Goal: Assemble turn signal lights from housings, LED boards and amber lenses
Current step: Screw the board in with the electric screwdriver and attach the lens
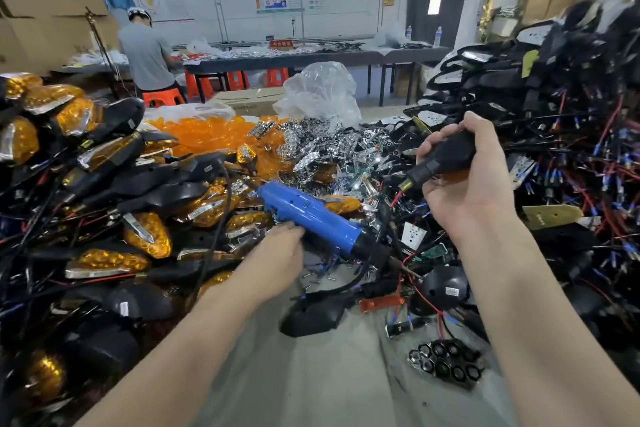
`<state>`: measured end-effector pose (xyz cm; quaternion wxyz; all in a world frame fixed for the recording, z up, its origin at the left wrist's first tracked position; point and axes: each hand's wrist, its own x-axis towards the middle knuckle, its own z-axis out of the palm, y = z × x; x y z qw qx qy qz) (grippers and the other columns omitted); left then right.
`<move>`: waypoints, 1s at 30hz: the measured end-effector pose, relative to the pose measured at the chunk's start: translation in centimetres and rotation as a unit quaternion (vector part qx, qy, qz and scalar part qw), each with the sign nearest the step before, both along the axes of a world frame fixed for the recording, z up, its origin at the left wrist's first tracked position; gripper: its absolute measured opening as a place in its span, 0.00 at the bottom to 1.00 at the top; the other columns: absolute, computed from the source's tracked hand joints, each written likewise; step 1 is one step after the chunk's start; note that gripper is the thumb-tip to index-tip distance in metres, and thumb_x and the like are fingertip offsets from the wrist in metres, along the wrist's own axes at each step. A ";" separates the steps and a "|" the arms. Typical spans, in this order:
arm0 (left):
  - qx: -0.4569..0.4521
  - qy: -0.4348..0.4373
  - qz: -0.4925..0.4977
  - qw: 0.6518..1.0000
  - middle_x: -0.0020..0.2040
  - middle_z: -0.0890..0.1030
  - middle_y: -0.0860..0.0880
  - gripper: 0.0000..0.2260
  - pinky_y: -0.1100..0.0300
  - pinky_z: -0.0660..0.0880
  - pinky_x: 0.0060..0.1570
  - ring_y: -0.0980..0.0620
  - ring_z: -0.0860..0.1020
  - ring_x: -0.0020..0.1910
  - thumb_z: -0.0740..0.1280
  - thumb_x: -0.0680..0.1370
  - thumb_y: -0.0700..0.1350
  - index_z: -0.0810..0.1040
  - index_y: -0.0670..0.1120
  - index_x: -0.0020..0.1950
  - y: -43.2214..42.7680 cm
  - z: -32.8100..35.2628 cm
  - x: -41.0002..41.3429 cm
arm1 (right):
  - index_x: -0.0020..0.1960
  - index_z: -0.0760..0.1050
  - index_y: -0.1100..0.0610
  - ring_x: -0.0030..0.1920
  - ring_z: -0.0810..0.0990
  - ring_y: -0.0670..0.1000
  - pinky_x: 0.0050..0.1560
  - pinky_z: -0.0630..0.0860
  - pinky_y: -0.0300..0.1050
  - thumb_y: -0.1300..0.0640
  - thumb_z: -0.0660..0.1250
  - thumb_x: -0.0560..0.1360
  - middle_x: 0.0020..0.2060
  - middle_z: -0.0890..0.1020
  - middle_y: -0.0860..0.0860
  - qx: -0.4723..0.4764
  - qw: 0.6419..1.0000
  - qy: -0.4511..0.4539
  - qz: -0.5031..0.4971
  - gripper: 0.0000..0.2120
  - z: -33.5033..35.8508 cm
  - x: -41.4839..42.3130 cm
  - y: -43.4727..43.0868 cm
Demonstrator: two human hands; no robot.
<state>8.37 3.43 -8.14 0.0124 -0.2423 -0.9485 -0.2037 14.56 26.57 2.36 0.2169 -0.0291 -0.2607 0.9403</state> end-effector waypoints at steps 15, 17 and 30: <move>0.018 0.153 0.111 0.982 0.60 0.65 0.50 0.17 0.53 0.73 0.56 0.50 0.65 0.61 0.65 0.79 0.56 0.71 0.49 0.64 0.7 -3.5 1.7 | 0.40 0.74 0.58 0.31 0.78 0.49 0.39 0.79 0.42 0.56 0.68 0.80 0.33 0.78 0.50 -0.033 0.999 -0.010 0.015 0.11 -1.4 -4.1 0.5; -0.015 0.166 0.125 0.978 0.54 0.64 0.50 0.15 0.54 0.73 0.52 0.49 0.66 0.57 0.64 0.80 0.56 0.73 0.50 0.62 1.5 -3.0 1.3 | 0.38 0.75 0.58 0.31 0.77 0.49 0.39 0.79 0.42 0.57 0.68 0.80 0.33 0.78 0.50 -0.039 0.999 -0.010 0.019 0.12 -1.5 -4.4 0.7; 0.154 0.000 -0.014 0.988 0.57 0.79 0.52 0.10 0.52 0.76 0.56 0.57 0.79 0.53 0.63 0.82 0.46 0.75 0.45 0.61 5.2 -1.5 -0.2 | 0.27 0.79 0.58 0.30 0.78 0.49 0.36 0.79 0.42 0.56 0.68 0.80 0.30 0.79 0.50 -0.030 0.999 -0.020 0.037 0.22 -2.1 -4.4 1.8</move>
